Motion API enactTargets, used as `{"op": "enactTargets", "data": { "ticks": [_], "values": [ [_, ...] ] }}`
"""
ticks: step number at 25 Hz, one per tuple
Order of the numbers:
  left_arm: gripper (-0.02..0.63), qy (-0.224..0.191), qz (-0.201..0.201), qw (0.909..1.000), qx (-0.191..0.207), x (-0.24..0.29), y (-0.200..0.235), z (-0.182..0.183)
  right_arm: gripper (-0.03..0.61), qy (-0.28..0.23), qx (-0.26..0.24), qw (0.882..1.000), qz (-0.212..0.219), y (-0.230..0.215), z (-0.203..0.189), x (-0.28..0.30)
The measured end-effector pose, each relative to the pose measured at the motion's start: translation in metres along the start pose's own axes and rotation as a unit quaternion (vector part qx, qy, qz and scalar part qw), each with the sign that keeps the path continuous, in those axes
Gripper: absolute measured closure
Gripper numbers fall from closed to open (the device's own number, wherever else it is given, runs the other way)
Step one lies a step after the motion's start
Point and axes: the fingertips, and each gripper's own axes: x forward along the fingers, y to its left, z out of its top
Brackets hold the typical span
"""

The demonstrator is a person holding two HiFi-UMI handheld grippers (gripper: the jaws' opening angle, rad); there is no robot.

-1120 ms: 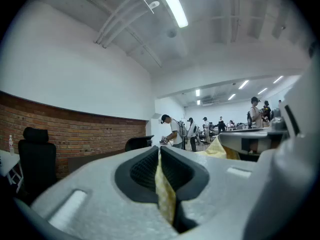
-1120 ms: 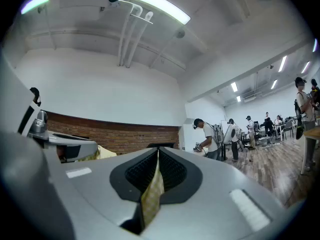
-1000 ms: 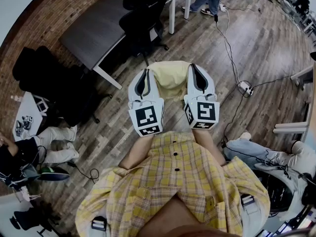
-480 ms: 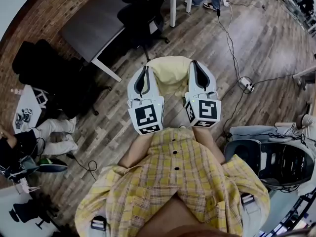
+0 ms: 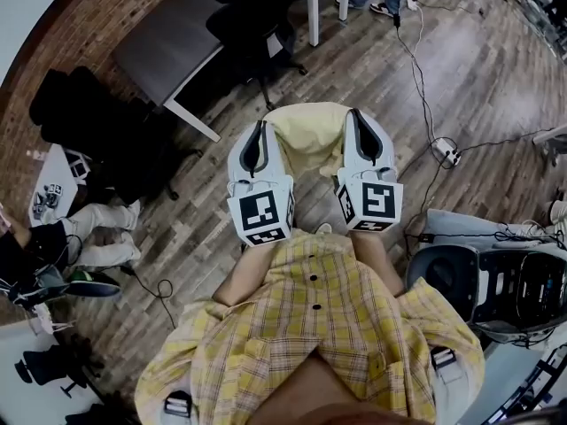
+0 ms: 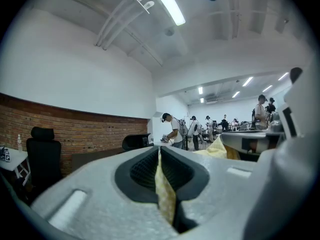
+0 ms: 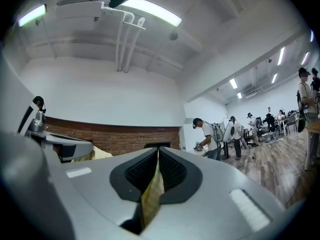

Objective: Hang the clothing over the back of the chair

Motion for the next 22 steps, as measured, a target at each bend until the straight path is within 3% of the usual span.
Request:
{"op": "enactTargets", "data": {
  "ticks": [9, 22],
  "values": [
    [0.598, 0.015, 0.001, 0.9999, 0.004, -0.007, -0.019, -0.012, 0.569, 0.004, -0.001, 1.0, 0.01, -0.01, 0.001, -0.013],
    [0.598, 0.011, -0.012, 0.9999, 0.006, 0.039, -0.042, -0.013, 0.569, 0.017, 0.002, 1.0, 0.018, -0.04, -0.011, 0.015]
  ]
}}
